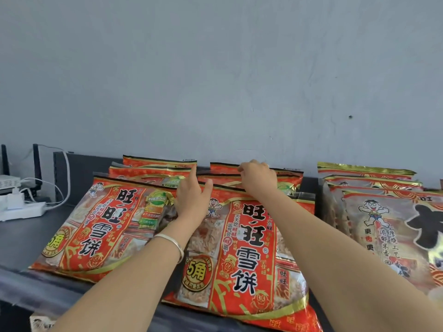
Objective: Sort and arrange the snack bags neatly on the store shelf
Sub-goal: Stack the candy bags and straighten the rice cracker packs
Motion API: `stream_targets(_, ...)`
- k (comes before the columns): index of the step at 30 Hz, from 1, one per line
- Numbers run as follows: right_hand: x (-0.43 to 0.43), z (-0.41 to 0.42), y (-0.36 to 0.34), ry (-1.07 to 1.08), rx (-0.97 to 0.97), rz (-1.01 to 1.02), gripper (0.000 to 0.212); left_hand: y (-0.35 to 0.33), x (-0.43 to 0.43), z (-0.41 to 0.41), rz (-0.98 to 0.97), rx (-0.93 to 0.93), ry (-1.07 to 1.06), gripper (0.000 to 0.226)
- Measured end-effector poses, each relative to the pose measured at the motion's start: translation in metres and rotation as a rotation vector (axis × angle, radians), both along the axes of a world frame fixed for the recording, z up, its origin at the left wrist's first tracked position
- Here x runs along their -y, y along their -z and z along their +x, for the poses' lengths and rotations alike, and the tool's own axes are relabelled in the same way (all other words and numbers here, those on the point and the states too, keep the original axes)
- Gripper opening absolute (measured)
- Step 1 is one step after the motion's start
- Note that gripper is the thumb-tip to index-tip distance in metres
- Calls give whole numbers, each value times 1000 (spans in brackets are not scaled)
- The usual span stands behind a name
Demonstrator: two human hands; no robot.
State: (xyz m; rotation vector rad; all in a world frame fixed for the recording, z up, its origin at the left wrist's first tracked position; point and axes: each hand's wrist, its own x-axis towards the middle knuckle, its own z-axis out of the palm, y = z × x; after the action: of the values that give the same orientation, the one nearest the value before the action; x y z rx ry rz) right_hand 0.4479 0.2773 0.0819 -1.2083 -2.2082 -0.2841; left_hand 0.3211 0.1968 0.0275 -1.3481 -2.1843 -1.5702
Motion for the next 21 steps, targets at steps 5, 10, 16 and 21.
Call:
stream_targets(5,-12,3,-5,52,70,61,44,-30,-23,-8,-3,-178,-2,44)
stream_targets(10,-24,3,-11,96,140,-74,28,-60,-57,-11,-57,-436,87,37)
stream_targets(16,-33,18,-16,150,194,-158,27,-73,-101,-6,-241,-598,191,33)
stream_targets(21,-35,27,-18,152,226,-164,26,-74,-119,9,-257,-586,253,32)
